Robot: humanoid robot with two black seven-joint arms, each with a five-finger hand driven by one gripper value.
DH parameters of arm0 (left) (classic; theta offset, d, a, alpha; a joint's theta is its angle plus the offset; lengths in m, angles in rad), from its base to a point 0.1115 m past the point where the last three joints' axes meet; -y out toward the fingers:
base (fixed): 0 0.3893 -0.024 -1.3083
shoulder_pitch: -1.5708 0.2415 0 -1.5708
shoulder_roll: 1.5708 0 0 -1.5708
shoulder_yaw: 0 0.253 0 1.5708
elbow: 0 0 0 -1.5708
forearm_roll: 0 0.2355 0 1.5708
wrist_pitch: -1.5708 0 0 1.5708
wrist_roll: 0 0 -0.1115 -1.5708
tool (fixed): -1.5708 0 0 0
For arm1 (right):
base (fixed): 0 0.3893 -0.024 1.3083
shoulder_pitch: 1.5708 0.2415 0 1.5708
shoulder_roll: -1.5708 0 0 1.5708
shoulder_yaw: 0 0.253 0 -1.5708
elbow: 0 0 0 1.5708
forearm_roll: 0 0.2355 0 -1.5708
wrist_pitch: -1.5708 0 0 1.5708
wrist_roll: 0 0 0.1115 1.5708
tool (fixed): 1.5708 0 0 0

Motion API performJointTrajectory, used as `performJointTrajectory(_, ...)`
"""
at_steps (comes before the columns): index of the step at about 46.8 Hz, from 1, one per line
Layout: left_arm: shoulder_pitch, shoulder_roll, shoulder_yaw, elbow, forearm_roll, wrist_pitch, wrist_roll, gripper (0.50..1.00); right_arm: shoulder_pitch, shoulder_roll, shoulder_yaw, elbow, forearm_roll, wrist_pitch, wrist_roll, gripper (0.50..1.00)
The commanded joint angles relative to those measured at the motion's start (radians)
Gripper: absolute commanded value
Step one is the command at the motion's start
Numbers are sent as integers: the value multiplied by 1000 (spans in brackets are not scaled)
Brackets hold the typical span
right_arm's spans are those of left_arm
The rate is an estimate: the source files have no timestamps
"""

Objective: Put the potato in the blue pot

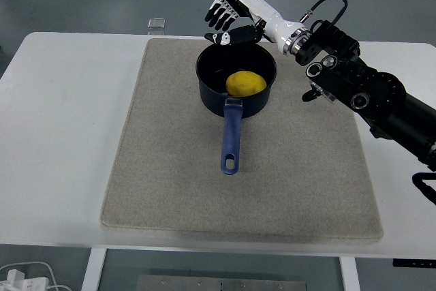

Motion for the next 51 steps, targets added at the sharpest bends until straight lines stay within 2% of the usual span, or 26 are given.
performJointTrajectory(1,0,0,0,-1,0,1,0,999,-5,1,-2,0,2,0,1,500)
performJointTrajectory(20,0,0,2,-3,2,-1,0,999,-43,-15,18,0,3,-4,0,500)
performJointTrajectory(22,0,0,2,-3,2,-1,0,999,-46,-16,18,0,5,-9,0,600)
performJointTrajectory(24,0,0,2,-3,2,-1,0,999,-49,-16,18,0,14,-18,0,737)
performJointTrajectory(25,0,0,2,-3,2,-1,0,999,-51,-16,19,0,28,-24,0,784)
performJointTrajectory(27,0,0,2,-4,2,-1,0,999,-54,-16,18,0,71,-32,-2,856)
performJointTrajectory(29,0,0,2,-4,2,1,0,999,-54,-16,18,1,121,-27,-2,905)
performJointTrajectory(38,0,0,0,-1,2,1,0,999,-58,-16,18,0,285,-31,0,923)
performJointTrajectory(51,0,0,0,0,2,-1,0,999,-91,-18,47,0,292,-46,7,924)
